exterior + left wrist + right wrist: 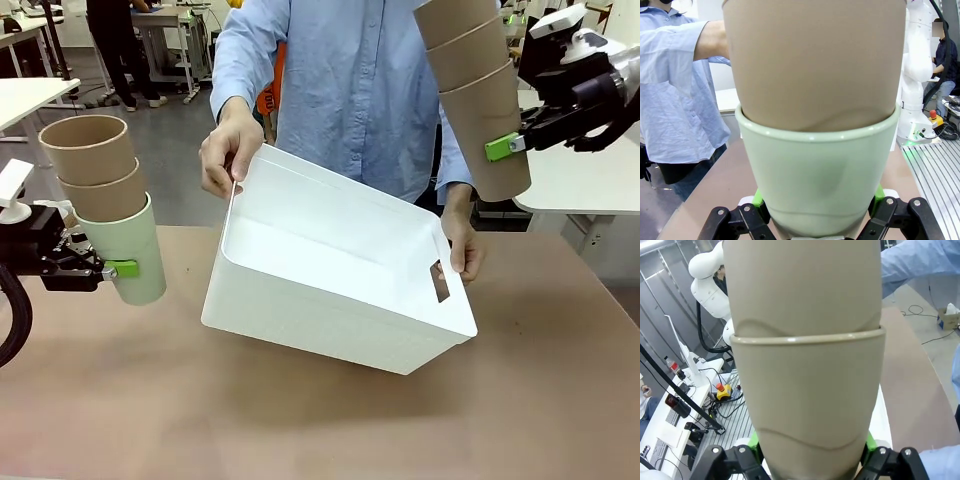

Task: Stack the cups and store them in the basket.
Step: Place the stack of Reusable plastic cups into the Pantry Basket.

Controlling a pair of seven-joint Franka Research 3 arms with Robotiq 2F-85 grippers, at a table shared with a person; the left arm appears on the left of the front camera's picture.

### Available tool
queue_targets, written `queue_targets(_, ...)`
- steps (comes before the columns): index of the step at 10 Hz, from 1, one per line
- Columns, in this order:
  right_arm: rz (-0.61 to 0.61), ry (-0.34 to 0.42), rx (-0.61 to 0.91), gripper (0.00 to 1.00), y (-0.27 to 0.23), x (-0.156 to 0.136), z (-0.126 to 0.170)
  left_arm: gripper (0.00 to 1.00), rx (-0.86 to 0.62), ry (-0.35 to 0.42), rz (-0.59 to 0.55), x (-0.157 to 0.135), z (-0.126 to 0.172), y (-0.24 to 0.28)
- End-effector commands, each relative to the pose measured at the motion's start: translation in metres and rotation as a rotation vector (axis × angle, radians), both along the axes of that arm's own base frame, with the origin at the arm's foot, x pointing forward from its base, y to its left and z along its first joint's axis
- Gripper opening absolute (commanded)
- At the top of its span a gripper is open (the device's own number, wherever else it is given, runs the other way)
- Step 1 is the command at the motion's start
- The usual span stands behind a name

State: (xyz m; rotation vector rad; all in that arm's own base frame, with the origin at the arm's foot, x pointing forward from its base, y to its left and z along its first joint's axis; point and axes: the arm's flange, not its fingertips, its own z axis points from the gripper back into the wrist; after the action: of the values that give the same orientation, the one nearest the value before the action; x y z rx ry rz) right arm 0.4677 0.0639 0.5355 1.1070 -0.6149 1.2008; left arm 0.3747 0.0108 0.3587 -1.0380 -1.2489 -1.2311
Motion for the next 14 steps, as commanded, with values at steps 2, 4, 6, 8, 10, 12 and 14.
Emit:
queue_targets(2, 0.0, 0.0, 0.0, 0.83, 0.0, 0.0, 0.0, 0.86, -0.017, -0.002, 0.007, 0.001, 0.005, -0.002)
queue_targets(4, -0.01, -0.068, -0.084, 0.83, 0.042, 0.0, -0.017, 0.86, -0.017, -0.002, 0.007, 0.001, 0.005, -0.002)
queue_targets(6, -0.008, -0.092, -0.155, 0.83, 0.066, -0.01, -0.031, 0.86, -0.017, -0.002, 0.007, 0.001, 0.005, -0.002)
queue_targets(8, -0.014, -0.124, -0.224, 0.83, 0.087, -0.034, -0.042, 0.86, -0.017, -0.002, 0.007, 0.001, 0.005, -0.002)
queue_targets(10, -0.017, -0.139, -0.319, 0.83, 0.106, -0.056, -0.045, 0.86, -0.017, -0.002, 0.007, 0.001, 0.005, -0.002)
queue_targets(12, -0.017, -0.158, -0.402, 0.83, 0.123, -0.068, -0.052, 0.86, -0.017, -0.002, 0.007, 0.001, 0.005, -0.002)
queue_targets(14, -0.025, -0.171, -0.442, 0.83, 0.138, -0.069, -0.06, 0.86, -0.017, -0.002, 0.007, 0.001, 0.005, -0.002)
